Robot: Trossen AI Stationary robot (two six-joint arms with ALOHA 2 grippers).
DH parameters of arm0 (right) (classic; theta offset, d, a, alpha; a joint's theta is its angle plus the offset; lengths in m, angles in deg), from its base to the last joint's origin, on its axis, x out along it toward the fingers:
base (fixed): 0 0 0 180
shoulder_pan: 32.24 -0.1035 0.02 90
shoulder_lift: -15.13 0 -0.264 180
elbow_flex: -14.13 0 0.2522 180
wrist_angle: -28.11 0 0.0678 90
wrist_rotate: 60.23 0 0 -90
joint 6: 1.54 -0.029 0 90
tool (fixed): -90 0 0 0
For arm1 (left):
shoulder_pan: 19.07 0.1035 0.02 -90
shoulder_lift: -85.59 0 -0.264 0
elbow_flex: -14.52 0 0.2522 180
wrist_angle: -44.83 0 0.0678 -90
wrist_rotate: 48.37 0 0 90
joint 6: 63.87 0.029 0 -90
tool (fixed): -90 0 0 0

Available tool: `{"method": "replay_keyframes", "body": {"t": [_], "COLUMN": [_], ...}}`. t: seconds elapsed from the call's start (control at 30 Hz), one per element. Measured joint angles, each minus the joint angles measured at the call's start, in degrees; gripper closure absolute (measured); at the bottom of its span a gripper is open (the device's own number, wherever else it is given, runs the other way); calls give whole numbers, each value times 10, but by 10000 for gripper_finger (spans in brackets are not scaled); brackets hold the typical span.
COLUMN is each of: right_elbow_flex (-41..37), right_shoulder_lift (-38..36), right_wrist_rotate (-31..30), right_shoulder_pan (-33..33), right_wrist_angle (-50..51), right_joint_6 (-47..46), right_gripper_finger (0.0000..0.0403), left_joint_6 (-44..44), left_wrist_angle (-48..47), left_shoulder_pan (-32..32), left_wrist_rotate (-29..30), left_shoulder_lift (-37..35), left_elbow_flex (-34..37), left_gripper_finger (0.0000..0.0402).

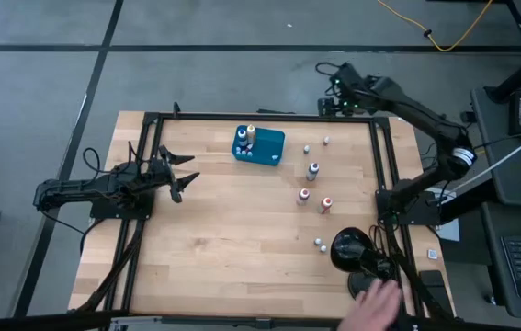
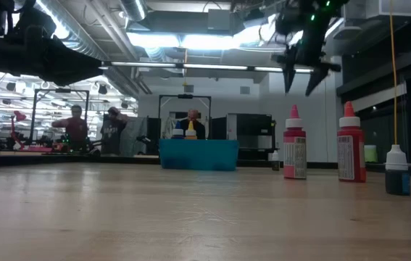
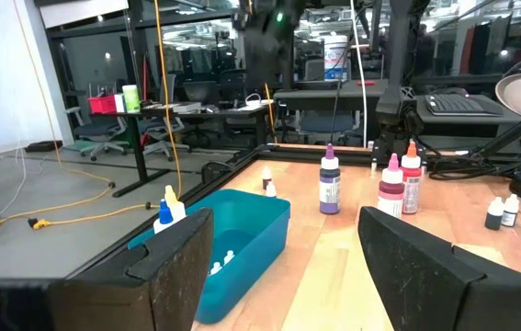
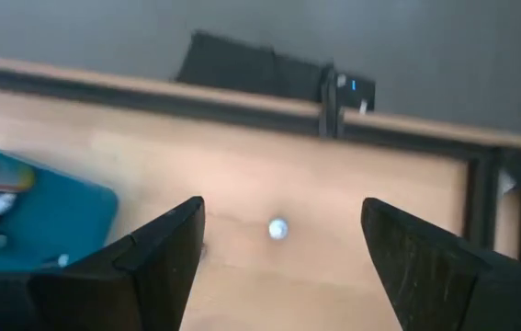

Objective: Pick & Place food coloring
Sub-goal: Put the small red food coloring bottle into the blue bin

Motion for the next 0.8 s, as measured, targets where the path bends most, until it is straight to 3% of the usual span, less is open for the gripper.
{"method": "replay_keyframes", "body": {"t": [0.27,0.53,0.8], "right_elbow_flex": [-98,-200,-221], "right_shoulder_lift": [33,47,101], "right_wrist_rotate": [9,10,7], "right_shoulder_pan": [1,-7,-17], "right_wrist_angle": [-49,-162,-230], "right_joint_6": [-39,-40,-38], "right_gripper_finger": [108,108,108], "left_joint_6": [0,0,0], "left_wrist_angle": [0,0,0], "left_shoulder_pan": [0,0,0], "left_wrist_rotate": [0,0,0], "left_shoulder_lift": [0,0,0], "left_elbow_flex": [0,0,0], "left_gripper_finger": [135,135,135]}}
